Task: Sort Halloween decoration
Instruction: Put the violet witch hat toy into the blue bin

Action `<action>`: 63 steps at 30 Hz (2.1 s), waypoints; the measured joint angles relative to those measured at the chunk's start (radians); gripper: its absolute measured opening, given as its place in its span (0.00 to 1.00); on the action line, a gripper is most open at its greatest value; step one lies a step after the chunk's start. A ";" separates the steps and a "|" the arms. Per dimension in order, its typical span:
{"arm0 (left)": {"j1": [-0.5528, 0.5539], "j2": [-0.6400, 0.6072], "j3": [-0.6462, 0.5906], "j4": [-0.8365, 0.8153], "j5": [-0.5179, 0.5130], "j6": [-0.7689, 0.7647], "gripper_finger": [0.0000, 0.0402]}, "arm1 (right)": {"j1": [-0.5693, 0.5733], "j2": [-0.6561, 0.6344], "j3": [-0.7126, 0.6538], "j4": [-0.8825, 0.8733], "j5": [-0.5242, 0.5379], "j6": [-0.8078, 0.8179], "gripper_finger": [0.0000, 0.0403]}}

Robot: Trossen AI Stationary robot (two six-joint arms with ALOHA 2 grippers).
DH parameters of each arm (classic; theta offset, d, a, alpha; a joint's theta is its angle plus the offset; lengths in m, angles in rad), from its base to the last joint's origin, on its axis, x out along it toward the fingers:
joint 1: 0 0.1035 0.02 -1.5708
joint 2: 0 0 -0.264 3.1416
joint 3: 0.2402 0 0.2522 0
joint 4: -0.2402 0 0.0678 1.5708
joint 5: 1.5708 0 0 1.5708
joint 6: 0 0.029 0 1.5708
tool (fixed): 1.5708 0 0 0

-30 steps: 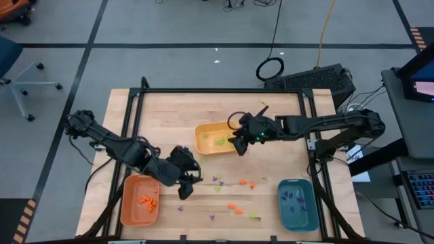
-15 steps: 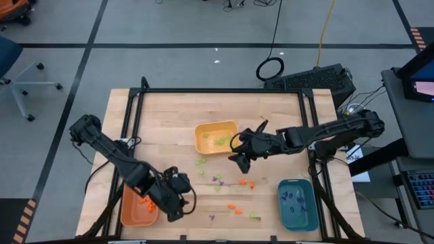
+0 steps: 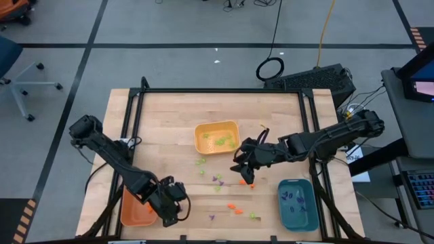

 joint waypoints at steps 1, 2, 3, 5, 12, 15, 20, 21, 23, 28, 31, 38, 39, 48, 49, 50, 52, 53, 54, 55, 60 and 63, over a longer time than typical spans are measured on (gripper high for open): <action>0.000 0.000 -0.013 0.001 0.000 0.001 0.48 | 0.005 0.000 0.000 0.000 0.000 0.000 0.46; 0.000 0.000 -0.026 0.002 0.001 0.001 0.48 | 0.009 0.000 0.000 0.000 0.001 0.000 0.46; 0.000 0.000 -0.039 0.006 0.001 0.002 0.48 | 0.015 0.000 0.000 0.000 0.008 0.001 0.46; 0.000 0.000 -0.062 0.014 0.005 0.006 0.48 | 0.026 0.000 0.000 0.000 0.030 0.012 0.46; -0.009 0.000 -0.155 0.154 0.034 0.004 0.48 | 0.047 0.000 0.000 0.000 0.053 0.015 0.46; -0.016 0.000 -0.185 0.195 0.035 -0.002 0.48 | 0.047 0.000 0.000 0.000 0.053 0.015 0.46; -0.035 0.011 -0.192 0.203 0.031 0.008 0.48 | 0.047 0.000 0.000 0.000 0.053 0.015 0.46; -0.040 0.018 -0.193 0.201 0.031 0.015 0.48 | 0.047 0.000 0.000 0.000 0.053 0.015 0.46; -0.047 0.039 -0.193 0.213 0.031 0.035 0.48 | 0.047 0.000 0.000 0.000 0.053 0.015 0.46; -0.054 0.095 -0.194 0.286 0.031 0.042 0.48 | 0.047 0.000 0.000 -0.003 0.053 0.015 0.46; -0.052 0.123 -0.193 0.296 0.018 0.026 0.48 | 0.047 0.000 0.000 -0.004 0.053 0.015 0.46; -0.051 0.164 -0.193 0.296 0.006 -0.001 0.48 | 0.047 0.000 0.000 -0.004 0.053 0.015 0.46; -0.051 0.168 -0.193 0.296 0.006 -0.001 0.48 | 0.047 0.000 0.000 -0.004 0.053 0.015 0.46; -0.051 0.183 -0.192 0.292 0.000 0.002 0.42 | 0.047 0.000 0.000 -0.004 0.052 0.015 0.46; -0.051 0.183 -0.192 0.290 0.000 0.005 0.40 | 0.047 0.000 0.000 -0.004 0.052 0.015 0.46; -0.051 0.183 -0.192 0.286 0.000 0.005 0.38 | 0.047 0.000 0.000 -0.004 0.052 0.015 0.46; -0.051 0.183 -0.192 0.276 0.000 0.005 0.33 | 0.047 0.000 0.000 -0.004 0.052 0.015 0.46; -0.051 0.183 -0.192 0.272 -0.001 0.005 0.30 | 0.047 0.000 0.000 -0.004 0.052 0.015 0.46; -0.050 0.183 -0.192 0.270 -0.002 0.006 0.28 | 0.047 0.000 0.000 -0.004 0.052 0.015 0.46; -0.050 0.183 -0.192 0.268 -0.002 0.006 0.25 | 0.047 0.000 0.000 -0.004 0.052 0.015 0.46; -0.050 0.183 -0.192 0.265 -0.003 0.006 0.11 | 0.047 0.000 0.000 -0.004 0.052 0.015 0.46; -0.051 0.184 -0.192 0.268 -0.002 0.007 0.03 | 0.047 0.000 0.000 -0.004 0.052 0.015 0.46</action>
